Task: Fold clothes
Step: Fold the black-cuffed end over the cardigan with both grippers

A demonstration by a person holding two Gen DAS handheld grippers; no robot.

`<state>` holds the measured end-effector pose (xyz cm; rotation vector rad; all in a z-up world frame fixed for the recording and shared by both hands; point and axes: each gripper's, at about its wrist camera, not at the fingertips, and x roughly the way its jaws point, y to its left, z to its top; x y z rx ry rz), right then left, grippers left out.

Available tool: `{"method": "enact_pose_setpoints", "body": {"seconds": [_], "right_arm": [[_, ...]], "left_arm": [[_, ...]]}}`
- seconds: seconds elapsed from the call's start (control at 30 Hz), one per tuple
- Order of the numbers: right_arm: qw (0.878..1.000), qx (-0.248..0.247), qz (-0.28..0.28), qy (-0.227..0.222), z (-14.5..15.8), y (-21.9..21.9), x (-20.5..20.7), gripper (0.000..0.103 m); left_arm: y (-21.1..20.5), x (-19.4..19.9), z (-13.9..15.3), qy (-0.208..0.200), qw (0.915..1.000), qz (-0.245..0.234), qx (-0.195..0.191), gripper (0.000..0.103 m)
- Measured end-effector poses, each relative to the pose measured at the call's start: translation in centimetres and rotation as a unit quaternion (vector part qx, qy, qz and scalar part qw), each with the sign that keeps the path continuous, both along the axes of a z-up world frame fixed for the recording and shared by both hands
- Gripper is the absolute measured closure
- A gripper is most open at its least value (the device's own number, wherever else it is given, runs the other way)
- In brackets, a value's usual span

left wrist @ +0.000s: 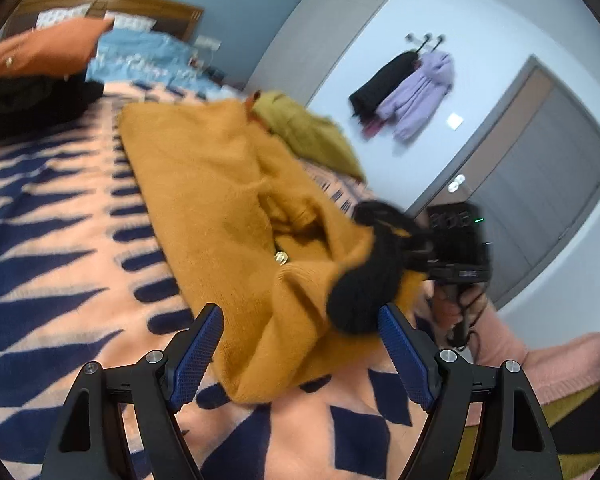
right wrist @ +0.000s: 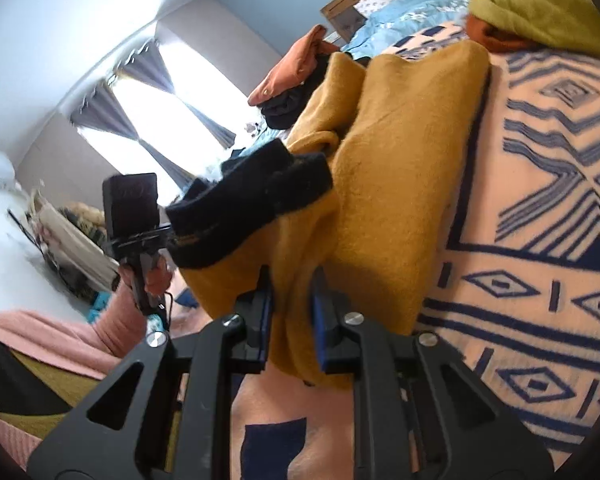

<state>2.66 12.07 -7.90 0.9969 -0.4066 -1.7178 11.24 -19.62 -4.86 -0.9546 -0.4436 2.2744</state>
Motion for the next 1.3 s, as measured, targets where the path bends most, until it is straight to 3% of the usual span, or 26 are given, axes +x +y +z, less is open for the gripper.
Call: {"method": "enact_pose_setpoints", "body": {"seconds": [0.13,0.3,0.43,0.47,0.5,0.53,0.6,0.63,0.7,0.83,0.93,1.13,1.23,1.3], "right_arm": [[1.000,-0.004,-0.011,-0.020,-0.6,0.6,-0.3,0.084],[1.000,-0.004,-0.011,-0.020,-0.3,0.4,-0.3,0.083],[1.000,-0.001,-0.017,-0.017,-0.4,0.4,0.0,0.078],[1.000,-0.002,-0.022,-0.019,-0.5,0.4,-0.1,0.069],[0.999,-0.002,-0.024,-0.022,-0.6,0.4,-0.2,0.054],[0.999,-0.002,-0.026,-0.025,-0.7,0.4,-0.3,0.050],[0.999,-0.005,-0.019,-0.025,-0.8,0.0,-0.3,0.050],[1.000,0.000,-0.015,-0.021,-0.8,-0.3,-0.2,0.051],[1.000,-0.003,-0.005,-0.019,-0.6,-0.5,0.1,0.088],[0.998,-0.030,0.003,-0.049,0.0,0.4,0.8,0.088],[0.998,-0.019,0.004,-0.065,0.1,1.4,1.6,0.088],[0.992,0.030,-0.016,-0.121,-2.4,1.9,1.4,0.087],[0.993,0.034,-0.024,-0.112,-2.0,2.0,1.6,0.084],[0.994,0.048,-0.033,-0.096,-1.4,2.1,1.7,0.076]], "left_arm": [[1.5,1.2,1.0,0.036,0.9982,-0.021,-0.044,0.018],[5.0,-0.9,0.3,0.028,0.9923,-0.044,-0.112,0.018],[6.1,-3.4,-1.3,-0.005,0.9895,-0.043,-0.138,0.022],[6.1,-3.8,-1.7,-0.017,0.9893,-0.040,-0.139,0.026],[6.0,-4.1,-2.1,-0.031,0.9891,-0.038,-0.139,0.039],[5.9,-4.4,-2.6,-0.046,0.9890,-0.036,-0.136,0.046],[5.6,-4.4,-3.1,-0.068,0.9897,-0.031,-0.122,0.072],[5.5,-4.3,-3.3,-0.077,0.9902,-0.027,-0.113,0.077],[4.5,-3.8,-3.4,-0.103,0.9920,-0.018,-0.071,0.088],[2.1,-2.1,-3.9,-0.157,0.9876,0.000,0.009,0.091],[0.7,-0.6,-5.0,-0.196,0.9792,0.008,0.051,0.091],[0.0,-0.1,-6.6,-0.230,0.9694,0.019,0.085,0.090],[-0.2,0.2,-7.0,-0.240,0.9649,0.027,0.103,0.088],[-0.1,0.6,-6.8,-0.239,0.9654,0.031,0.100,0.086]]}}
